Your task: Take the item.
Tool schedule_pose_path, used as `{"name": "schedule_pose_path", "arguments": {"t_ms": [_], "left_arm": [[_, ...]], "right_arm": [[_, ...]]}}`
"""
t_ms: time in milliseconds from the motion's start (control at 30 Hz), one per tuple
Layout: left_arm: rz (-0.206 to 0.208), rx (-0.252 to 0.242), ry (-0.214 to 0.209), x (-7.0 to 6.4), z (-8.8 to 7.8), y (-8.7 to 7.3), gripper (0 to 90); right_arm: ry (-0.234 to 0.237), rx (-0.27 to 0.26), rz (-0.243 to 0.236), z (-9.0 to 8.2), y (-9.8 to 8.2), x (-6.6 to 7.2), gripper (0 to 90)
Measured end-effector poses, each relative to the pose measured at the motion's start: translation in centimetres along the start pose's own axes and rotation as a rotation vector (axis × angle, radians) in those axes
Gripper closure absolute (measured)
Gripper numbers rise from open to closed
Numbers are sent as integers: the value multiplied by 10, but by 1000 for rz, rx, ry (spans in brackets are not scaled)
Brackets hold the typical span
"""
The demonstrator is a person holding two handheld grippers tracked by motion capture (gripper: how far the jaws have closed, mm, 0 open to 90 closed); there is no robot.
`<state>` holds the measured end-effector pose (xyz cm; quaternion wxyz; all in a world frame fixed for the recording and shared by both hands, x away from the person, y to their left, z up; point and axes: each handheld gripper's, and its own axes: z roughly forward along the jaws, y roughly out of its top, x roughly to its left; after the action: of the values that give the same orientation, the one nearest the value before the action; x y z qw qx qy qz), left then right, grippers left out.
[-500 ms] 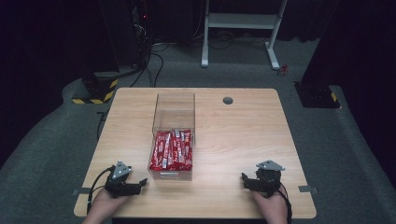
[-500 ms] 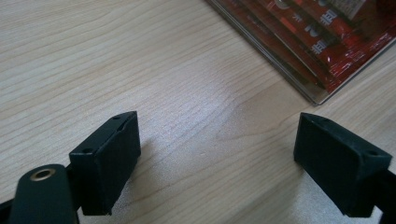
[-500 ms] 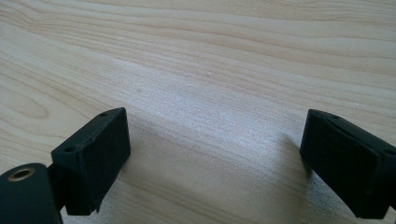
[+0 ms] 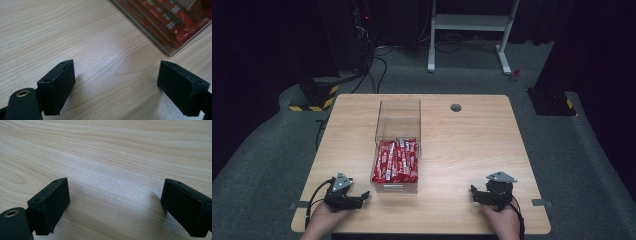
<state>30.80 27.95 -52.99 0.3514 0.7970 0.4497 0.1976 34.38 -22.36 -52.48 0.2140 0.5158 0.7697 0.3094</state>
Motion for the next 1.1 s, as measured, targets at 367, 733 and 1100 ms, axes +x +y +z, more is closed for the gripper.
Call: {"name": "schedule_pose_path", "arguments": {"t_ms": [367,733,1100], "left_arm": [[0,0,0,0,0,0,152],[0,0,0,0,0,0,152],[-1,0,0,0,0,0,152]], "right_arm": [[2,0,-2,0,0,0,85],[3,-2,-6,0,0,0,92],[10,-28,-12,-6,2,1,98]]}}
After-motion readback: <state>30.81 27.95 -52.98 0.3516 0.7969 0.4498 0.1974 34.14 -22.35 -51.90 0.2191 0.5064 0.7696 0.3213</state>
